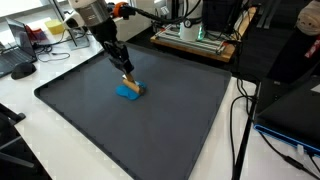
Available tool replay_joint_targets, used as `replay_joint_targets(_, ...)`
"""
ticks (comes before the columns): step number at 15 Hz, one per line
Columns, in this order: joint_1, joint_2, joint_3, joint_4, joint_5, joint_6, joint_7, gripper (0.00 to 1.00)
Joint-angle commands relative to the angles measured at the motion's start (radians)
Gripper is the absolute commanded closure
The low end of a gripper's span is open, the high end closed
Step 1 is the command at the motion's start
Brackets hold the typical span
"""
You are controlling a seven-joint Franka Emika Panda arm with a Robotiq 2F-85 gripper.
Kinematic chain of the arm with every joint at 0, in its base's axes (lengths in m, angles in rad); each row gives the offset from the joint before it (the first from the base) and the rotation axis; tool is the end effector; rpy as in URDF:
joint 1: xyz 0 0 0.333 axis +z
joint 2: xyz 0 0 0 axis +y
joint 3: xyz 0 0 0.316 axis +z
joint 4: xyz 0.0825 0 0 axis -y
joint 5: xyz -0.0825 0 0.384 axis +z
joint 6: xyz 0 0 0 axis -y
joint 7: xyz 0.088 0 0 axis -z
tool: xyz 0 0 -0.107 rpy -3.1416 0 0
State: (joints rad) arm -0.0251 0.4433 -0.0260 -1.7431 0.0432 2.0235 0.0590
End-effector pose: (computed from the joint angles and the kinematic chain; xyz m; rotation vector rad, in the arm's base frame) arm 0.6401 -0.0289 0.3089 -3.0994 0.2026 0.2533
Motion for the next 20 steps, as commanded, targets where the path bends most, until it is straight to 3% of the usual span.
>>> replay_joint_targets(1, -0.011, 0.071, 0.031, 0.022, 0.064, -0.089, -0.030, 0.77)
replay_joint_targets(20, -0.011, 0.191, 0.040, 0.175, 0.064, -0.246, -0.029, 0.77)
